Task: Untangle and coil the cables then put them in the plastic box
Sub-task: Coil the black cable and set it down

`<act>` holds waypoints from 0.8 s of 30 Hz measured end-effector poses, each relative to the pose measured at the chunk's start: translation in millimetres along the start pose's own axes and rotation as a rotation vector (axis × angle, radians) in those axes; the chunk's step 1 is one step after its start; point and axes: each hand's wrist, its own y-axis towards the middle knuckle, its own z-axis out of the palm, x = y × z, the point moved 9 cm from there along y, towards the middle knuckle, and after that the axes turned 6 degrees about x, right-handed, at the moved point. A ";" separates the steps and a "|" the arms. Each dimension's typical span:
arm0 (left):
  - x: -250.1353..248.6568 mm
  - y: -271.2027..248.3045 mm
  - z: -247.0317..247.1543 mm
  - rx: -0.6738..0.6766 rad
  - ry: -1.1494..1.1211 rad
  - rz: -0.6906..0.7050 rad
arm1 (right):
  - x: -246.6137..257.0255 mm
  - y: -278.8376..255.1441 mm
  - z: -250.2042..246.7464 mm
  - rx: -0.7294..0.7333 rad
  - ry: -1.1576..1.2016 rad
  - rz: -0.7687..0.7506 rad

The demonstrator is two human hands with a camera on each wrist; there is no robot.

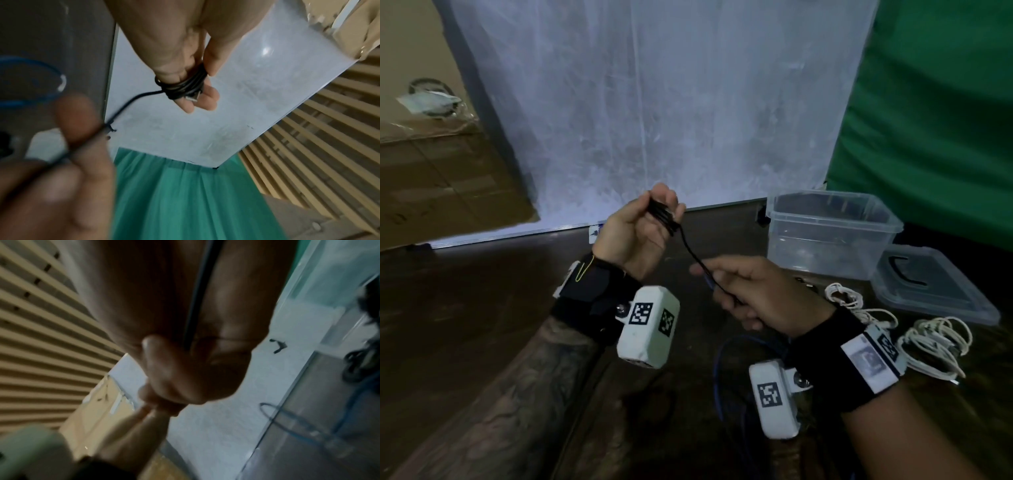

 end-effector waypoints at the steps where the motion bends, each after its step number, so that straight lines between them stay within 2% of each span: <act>1: -2.4 2.0 -4.4 -0.006 0.045 0.010 | 2.8 0.4 2.0 -0.011 -0.020 0.001; 4: 7.3 2.6 -7.1 0.044 0.241 0.023 | 9.3 -1.2 10.2 -0.008 -0.188 -0.005; 6: 17.1 0.5 -12.2 0.026 0.351 0.037 | 15.0 -3.6 11.0 -0.021 -0.222 -0.040; 8: 22.8 -4.2 -13.2 0.008 0.584 0.039 | 22.0 -4.7 3.2 -0.087 -0.276 -0.091; 11: 35.4 -12.7 4.7 0.147 0.991 -0.019 | 31.4 -5.9 -20.5 -0.261 -0.352 -0.197; 13: 50.0 -18.4 17.3 0.298 1.112 -0.127 | 35.7 -10.5 -37.3 -0.393 -0.402 -0.277; 16: 68.9 -25.4 15.2 0.385 1.038 -0.338 | 29.8 -11.7 -51.0 -0.448 -0.263 -0.342; 18: 76.1 -28.8 11.2 0.389 0.959 -0.413 | 19.7 -9.4 -58.4 -0.481 -0.177 -0.328; 22: 84.1 -35.0 10.7 0.323 0.398 -0.578 | -9.4 1.4 -59.7 -0.440 -0.162 -0.167; 24: 78.8 -30.0 8.4 0.229 0.149 -0.558 | -22.6 7.0 -53.3 -0.351 -0.086 -0.060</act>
